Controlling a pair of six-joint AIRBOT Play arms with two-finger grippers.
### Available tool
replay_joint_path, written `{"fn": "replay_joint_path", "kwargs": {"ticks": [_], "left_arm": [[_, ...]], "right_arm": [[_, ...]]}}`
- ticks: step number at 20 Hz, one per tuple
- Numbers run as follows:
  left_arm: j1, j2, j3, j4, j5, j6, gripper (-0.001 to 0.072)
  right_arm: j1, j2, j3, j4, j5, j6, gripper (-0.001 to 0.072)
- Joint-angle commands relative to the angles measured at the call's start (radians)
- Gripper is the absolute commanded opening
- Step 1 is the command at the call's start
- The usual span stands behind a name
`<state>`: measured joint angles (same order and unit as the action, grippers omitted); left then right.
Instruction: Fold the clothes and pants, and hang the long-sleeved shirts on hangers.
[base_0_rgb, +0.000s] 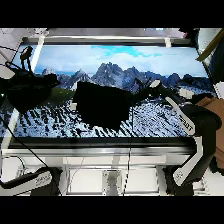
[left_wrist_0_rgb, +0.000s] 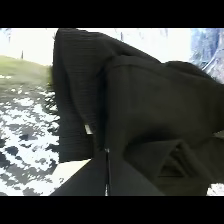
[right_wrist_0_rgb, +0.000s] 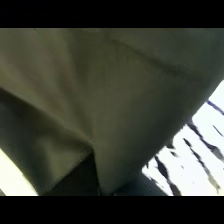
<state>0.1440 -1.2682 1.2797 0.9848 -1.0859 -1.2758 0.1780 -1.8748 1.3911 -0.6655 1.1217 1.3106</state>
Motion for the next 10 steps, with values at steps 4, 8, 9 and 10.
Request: {"fn": "replay_joint_path", "kwargs": {"ticks": [4,8,9,10], "left_arm": [[0.001,0.003,0.000,-0.021,0.000,0.000,0.0017],[0.001,0.004,0.000,-0.021,-0.020,0.000,0.0017],[0.001,0.004,0.000,-0.020,-0.023,0.000,0.0017],[0.001,0.004,0.000,-0.021,-0.023,0.000,0.0017]], "right_arm": [[-0.063,0.034,0.167,0.016,0.034,-0.021,0.0005],[-0.252,0.119,0.346,-0.076,0.176,0.010,0.0005],[-0.312,0.143,0.381,-0.112,0.224,0.027,0.0005],[-0.371,0.166,0.407,-0.148,0.265,0.040,0.0004]]}}
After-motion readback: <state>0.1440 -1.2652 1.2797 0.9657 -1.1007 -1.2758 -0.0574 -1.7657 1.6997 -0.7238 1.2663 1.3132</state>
